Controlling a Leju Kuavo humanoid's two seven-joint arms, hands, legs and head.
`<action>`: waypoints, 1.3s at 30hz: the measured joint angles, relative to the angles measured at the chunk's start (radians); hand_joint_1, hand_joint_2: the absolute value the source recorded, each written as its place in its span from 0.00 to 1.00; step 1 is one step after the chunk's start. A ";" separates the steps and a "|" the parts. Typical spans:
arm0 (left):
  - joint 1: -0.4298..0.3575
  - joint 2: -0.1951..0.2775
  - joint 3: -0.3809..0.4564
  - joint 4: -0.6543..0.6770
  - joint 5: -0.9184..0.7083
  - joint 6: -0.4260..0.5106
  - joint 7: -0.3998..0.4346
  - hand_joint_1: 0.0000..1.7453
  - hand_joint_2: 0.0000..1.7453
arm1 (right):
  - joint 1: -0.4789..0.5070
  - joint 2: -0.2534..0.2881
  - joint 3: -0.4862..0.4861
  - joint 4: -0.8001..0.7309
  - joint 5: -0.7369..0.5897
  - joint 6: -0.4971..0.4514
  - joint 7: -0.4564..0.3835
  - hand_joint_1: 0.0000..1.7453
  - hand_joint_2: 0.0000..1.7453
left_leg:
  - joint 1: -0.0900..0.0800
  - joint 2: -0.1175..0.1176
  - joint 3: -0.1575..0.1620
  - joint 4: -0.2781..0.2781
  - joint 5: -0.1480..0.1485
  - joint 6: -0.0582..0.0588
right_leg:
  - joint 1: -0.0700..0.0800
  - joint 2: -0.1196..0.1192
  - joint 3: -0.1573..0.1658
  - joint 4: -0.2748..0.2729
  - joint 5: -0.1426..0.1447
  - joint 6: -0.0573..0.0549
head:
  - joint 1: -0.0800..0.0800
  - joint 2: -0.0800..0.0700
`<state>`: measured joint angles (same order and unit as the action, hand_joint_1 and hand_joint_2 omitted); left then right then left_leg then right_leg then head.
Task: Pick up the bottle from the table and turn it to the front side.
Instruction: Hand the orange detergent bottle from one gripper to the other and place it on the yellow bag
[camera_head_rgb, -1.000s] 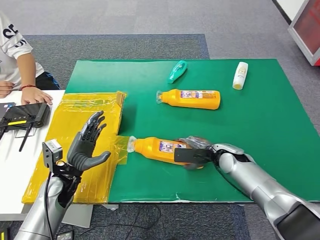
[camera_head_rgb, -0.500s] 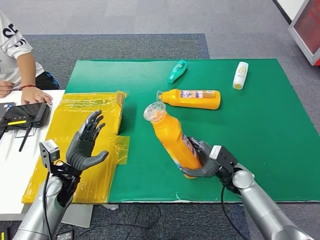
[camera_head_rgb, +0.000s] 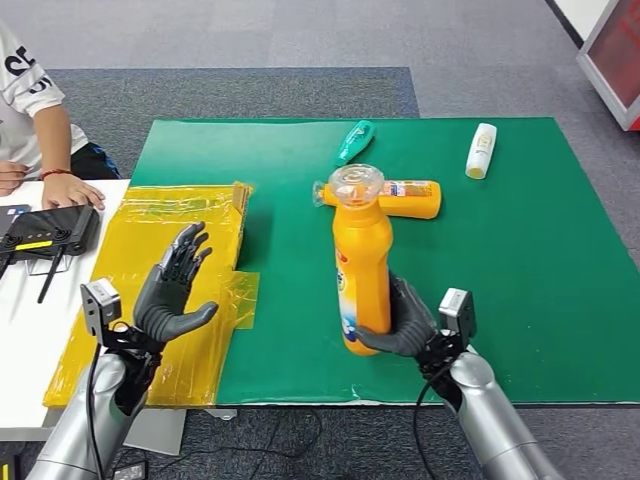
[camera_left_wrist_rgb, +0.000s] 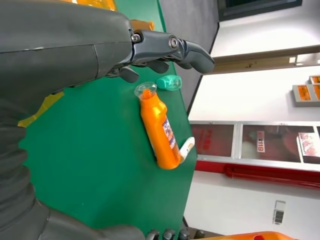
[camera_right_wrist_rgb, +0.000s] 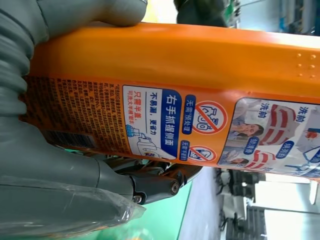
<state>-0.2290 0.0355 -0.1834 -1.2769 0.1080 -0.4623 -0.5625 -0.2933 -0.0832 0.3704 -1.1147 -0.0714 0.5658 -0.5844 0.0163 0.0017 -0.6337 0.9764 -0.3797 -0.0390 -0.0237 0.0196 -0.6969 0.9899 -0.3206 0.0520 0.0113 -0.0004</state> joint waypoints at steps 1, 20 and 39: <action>-0.003 -0.001 -0.004 0.001 0.000 -0.002 0.001 0.00 1.00 | -0.001 0.013 0.002 0.000 0.004 0.000 0.001 1.00 1.00 | 0.000 0.000 0.000 0.000 0.000 0.000 | 0.000 0.000 0.000 0.000 0.000 0.000 | 0.000 0.000; -0.144 -0.005 -0.053 0.163 0.455 -0.309 0.287 0.00 1.00 | -0.067 0.112 0.117 0.024 0.237 -0.285 0.000 1.00 1.00 | 0.000 0.000 0.000 0.000 0.001 -0.001 | 0.000 0.000 0.000 0.000 0.000 0.000 | 0.000 0.000; -0.199 0.039 -0.154 0.252 0.590 -0.288 0.393 0.00 1.00 | -0.090 0.138 0.153 0.078 0.315 -0.414 0.008 1.00 1.00 | 0.000 0.000 -0.001 0.000 0.001 -0.001 | 0.000 0.000 0.000 0.000 0.000 0.000 | 0.000 0.000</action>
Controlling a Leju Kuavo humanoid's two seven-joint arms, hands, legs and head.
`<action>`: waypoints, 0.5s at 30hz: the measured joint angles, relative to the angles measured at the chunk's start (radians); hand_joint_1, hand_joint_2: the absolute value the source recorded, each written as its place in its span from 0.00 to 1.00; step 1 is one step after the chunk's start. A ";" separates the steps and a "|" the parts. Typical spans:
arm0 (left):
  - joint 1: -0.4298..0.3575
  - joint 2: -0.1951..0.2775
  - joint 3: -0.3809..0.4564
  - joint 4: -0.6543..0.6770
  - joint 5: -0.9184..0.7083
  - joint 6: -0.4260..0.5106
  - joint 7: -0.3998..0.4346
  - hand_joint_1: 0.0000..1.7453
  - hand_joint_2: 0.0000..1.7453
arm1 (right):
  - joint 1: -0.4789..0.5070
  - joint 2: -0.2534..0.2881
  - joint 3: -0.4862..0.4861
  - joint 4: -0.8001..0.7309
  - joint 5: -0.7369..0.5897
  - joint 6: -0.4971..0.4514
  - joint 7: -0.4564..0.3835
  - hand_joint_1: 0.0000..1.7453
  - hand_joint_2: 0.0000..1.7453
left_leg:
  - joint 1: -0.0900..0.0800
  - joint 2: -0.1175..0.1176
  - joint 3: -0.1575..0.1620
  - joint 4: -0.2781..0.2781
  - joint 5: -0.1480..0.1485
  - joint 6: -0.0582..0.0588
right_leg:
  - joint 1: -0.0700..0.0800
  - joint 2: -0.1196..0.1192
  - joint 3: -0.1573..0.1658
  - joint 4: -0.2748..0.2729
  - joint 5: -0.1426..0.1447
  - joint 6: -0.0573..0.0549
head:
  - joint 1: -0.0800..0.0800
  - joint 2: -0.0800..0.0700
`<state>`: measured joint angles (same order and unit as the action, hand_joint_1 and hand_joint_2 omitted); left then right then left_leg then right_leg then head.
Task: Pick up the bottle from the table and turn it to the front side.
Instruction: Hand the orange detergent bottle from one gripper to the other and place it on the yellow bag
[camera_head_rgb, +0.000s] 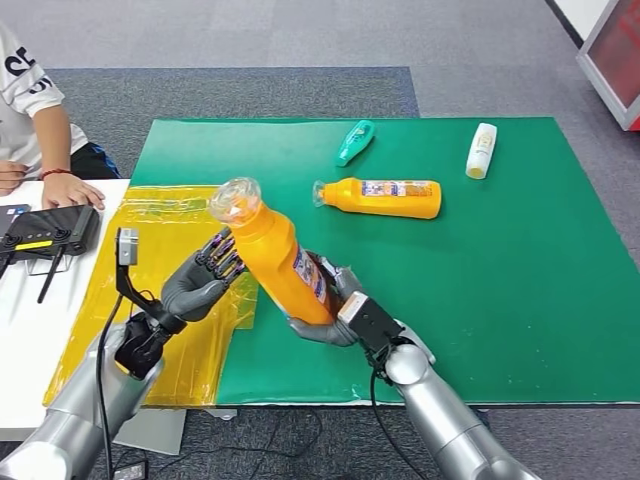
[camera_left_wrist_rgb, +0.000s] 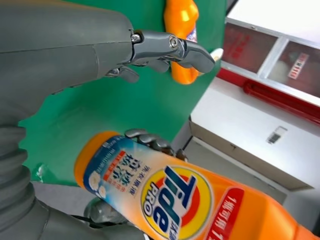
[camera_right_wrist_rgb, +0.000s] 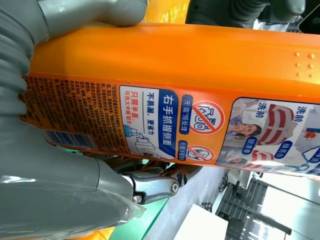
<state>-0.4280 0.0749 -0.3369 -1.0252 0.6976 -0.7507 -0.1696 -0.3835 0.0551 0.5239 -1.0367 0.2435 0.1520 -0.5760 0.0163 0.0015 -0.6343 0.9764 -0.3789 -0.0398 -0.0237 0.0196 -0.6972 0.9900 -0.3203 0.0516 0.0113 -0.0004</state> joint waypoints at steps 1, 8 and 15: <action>-0.002 0.002 -0.004 0.002 -0.007 0.010 -0.002 0.00 1.00 | -0.001 0.000 0.001 0.002 0.004 -0.005 0.002 1.00 1.00 | 0.000 0.000 0.000 0.000 0.000 0.000 | 0.000 0.000 0.000 0.000 0.000 0.000 | 0.000 0.000; -0.050 0.007 -0.037 0.005 -0.065 0.068 -0.012 0.00 1.00 | -0.026 0.008 0.034 0.049 0.042 -0.029 0.030 1.00 1.00 | 0.000 0.000 0.000 0.000 0.000 0.000 | 0.000 0.000 0.000 0.000 0.000 0.000 | 0.000 0.000; -0.110 -0.001 -0.076 0.004 -0.067 0.075 0.006 0.00 1.00 | -0.058 0.025 0.058 0.120 0.048 -0.025 0.032 1.00 1.00 | 0.000 0.000 0.000 0.000 0.001 0.000 | 0.000 0.000 0.000 0.000 0.001 0.000 | 0.000 0.000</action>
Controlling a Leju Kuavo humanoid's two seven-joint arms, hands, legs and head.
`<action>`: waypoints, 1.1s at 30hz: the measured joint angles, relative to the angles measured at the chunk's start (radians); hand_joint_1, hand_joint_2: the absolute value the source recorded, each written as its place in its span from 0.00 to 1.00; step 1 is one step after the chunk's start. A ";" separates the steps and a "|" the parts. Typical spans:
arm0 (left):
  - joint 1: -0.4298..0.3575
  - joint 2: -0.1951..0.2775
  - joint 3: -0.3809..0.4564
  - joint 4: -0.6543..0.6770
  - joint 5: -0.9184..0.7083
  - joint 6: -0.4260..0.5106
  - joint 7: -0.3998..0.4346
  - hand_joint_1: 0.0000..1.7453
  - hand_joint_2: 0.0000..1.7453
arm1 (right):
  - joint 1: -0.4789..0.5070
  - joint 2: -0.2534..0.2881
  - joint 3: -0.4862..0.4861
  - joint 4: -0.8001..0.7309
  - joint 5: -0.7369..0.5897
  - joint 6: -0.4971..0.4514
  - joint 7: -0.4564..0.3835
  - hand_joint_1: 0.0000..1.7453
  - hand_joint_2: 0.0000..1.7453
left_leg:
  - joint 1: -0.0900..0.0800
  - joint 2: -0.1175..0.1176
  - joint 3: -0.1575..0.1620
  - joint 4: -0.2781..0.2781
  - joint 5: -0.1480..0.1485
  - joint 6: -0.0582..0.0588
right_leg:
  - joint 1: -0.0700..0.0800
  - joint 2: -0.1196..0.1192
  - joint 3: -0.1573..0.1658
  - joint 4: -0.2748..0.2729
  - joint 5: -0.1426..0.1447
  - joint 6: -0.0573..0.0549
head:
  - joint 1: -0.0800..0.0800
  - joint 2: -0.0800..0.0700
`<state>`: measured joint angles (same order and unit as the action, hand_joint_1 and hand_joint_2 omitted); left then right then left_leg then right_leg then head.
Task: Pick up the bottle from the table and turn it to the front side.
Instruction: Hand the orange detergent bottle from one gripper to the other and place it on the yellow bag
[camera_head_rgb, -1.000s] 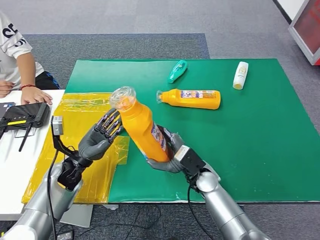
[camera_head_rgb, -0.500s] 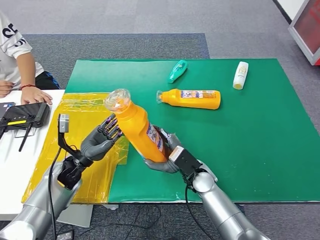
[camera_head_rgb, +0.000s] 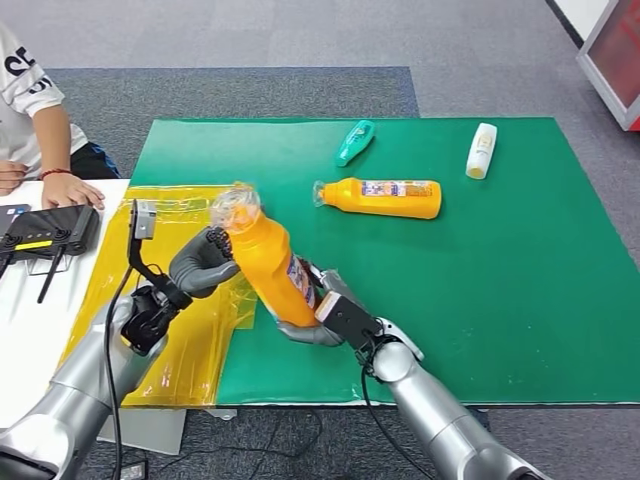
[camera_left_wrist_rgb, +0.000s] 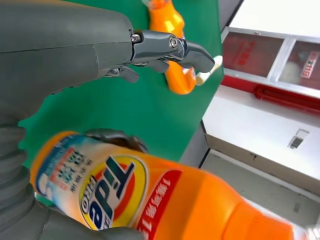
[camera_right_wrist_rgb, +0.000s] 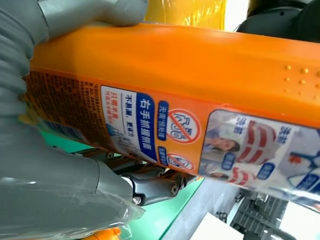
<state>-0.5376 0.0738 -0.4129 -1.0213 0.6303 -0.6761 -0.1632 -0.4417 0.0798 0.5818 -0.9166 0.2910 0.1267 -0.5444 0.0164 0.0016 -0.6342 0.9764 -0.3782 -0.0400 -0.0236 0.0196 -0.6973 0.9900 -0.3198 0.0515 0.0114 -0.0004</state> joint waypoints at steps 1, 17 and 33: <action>-0.004 -0.001 -0.005 -0.001 0.002 0.000 0.001 0.00 1.00 | -0.004 0.002 0.001 0.008 0.000 0.000 0.000 1.00 1.00 | 0.000 0.000 0.000 0.000 0.000 0.000 | 0.000 0.000 0.000 0.000 0.000 0.000 | 0.000 0.000; -0.026 -0.005 -0.040 -0.005 0.040 -0.009 0.008 0.00 1.00 | -0.046 0.016 0.018 0.079 -0.014 -0.006 0.000 1.00 1.00 | 0.000 0.000 0.000 0.000 0.000 0.000 | 0.000 0.000 0.000 0.000 0.000 0.000 | 0.000 0.000; -0.075 0.076 -0.129 -0.005 -0.081 -0.207 -0.079 0.00 1.00 | -0.082 0.017 0.021 0.119 -0.004 0.008 0.017 1.00 1.00 | 0.000 0.000 0.000 0.000 0.001 0.000 | 0.000 0.000 0.000 0.000 0.000 0.000 | 0.000 0.000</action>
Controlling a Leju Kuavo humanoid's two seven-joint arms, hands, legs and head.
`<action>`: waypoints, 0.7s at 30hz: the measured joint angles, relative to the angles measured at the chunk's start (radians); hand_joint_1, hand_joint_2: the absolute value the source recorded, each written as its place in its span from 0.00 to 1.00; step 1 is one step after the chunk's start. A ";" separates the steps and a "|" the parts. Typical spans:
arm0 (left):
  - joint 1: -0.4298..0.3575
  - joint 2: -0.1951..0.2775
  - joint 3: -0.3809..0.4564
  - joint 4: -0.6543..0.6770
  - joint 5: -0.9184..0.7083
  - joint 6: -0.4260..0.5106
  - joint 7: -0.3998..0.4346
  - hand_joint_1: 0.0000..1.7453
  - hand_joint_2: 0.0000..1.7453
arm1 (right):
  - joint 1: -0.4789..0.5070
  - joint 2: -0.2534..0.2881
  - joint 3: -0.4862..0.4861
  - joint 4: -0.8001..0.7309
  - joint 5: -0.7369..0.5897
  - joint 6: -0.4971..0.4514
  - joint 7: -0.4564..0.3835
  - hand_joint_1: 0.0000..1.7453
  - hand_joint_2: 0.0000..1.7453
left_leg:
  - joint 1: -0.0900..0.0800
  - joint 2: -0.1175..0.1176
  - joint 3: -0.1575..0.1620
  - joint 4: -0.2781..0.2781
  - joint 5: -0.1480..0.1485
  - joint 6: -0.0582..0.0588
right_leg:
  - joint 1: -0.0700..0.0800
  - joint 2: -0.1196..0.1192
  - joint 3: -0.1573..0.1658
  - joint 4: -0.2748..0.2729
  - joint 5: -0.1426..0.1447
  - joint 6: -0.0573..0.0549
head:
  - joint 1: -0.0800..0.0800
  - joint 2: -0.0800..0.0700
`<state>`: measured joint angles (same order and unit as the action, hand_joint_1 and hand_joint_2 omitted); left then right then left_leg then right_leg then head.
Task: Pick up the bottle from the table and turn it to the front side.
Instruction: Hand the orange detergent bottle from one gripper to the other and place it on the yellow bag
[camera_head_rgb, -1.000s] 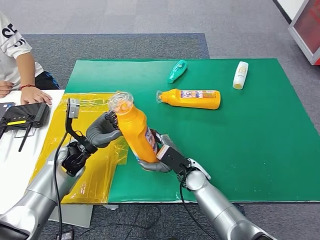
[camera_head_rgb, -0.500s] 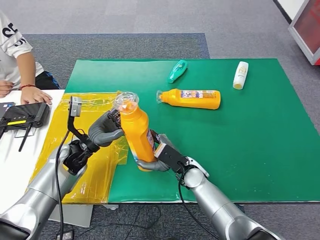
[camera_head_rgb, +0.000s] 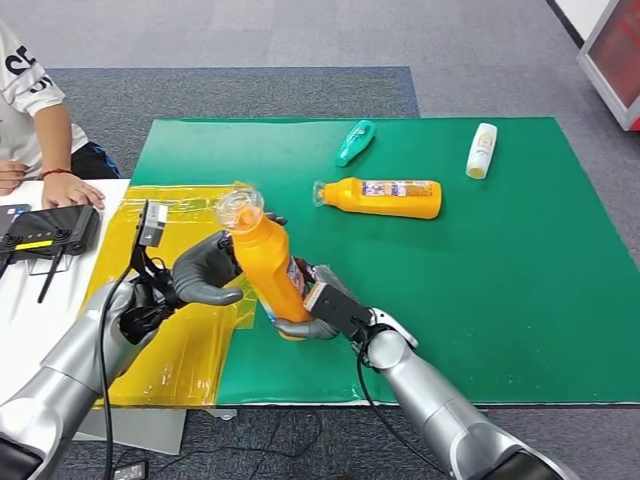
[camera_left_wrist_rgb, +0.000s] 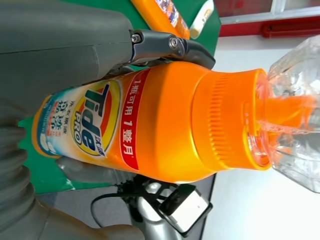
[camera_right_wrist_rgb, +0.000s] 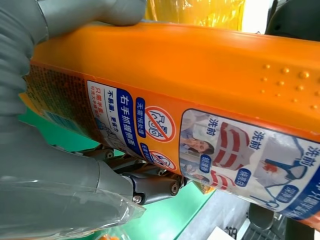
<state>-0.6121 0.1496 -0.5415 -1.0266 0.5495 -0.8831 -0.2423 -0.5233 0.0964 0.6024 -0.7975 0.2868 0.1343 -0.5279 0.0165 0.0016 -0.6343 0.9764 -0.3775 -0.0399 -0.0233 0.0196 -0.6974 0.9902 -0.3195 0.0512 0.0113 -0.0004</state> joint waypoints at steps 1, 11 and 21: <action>-0.001 0.004 -0.003 0.000 -0.002 0.000 -0.001 0.00 1.00 | 0.000 0.000 0.001 0.001 0.000 0.000 0.000 1.00 1.00 | 0.000 0.000 0.000 0.000 0.000 0.000 | 0.000 0.000 0.000 0.000 0.000 0.000 | 0.000 0.000; -0.003 0.021 -0.020 0.000 -0.004 0.011 -0.003 0.00 1.00 | -0.001 0.000 0.004 0.006 0.005 -0.004 0.004 1.00 1.00 | 0.000 0.000 0.000 0.000 0.000 0.000 | 0.000 0.000 0.000 0.000 0.000 0.000 | 0.000 0.000; -0.002 0.022 -0.026 0.000 -0.040 0.058 -0.038 0.00 1.00 | 0.001 0.004 0.009 0.003 0.015 0.008 0.014 1.00 1.00 | 0.000 0.000 0.000 0.000 0.000 0.000 | 0.000 0.000 0.000 0.000 0.000 0.000 | 0.000 0.000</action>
<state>-0.6145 0.1714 -0.5671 -1.0266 0.5097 -0.8249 -0.2807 -0.5225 0.0999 0.6117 -0.7947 0.3022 0.1420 -0.5135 0.0165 0.0017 -0.6344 0.9764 -0.3775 -0.0399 -0.0234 0.0196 -0.6975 0.9902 -0.3192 0.0510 0.0112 -0.0004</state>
